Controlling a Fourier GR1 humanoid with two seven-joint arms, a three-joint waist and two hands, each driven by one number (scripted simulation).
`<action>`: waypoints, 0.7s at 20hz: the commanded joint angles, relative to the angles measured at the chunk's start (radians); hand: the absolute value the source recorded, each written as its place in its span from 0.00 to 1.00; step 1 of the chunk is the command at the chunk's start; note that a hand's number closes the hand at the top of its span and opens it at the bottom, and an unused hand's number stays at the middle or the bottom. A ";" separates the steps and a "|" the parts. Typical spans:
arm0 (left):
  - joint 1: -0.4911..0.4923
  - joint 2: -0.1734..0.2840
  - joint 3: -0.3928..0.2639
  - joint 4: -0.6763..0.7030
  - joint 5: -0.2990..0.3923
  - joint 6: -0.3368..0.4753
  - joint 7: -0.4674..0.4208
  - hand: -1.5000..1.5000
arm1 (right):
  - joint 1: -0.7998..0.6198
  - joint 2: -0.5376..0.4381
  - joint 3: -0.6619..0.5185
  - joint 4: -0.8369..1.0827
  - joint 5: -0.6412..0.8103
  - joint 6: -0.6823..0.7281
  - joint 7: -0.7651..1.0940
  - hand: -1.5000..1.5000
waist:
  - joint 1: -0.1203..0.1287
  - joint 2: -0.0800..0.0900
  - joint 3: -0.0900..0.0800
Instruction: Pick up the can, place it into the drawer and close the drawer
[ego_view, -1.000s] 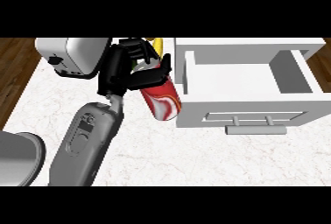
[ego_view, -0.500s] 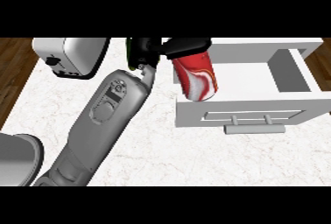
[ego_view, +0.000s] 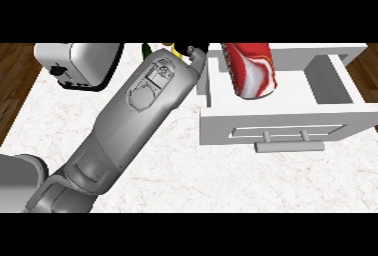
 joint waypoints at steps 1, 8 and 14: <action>-0.132 0.000 0.060 0.160 0.022 -0.028 -0.030 1.00 | 0.021 0.004 -0.015 -0.003 -0.022 0.017 -0.021 0.00 | -0.008 0.003 0.000; -0.200 0.000 -0.057 0.320 0.145 0.038 -0.108 1.00 | -0.033 0.016 0.031 0.035 0.026 0.002 -0.017 0.00 | -0.031 0.009 0.001; -0.248 0.000 -0.132 0.382 0.230 0.054 -0.108 1.00 | -0.055 0.003 0.010 0.043 0.006 -0.003 0.008 0.00 | -0.036 0.008 0.001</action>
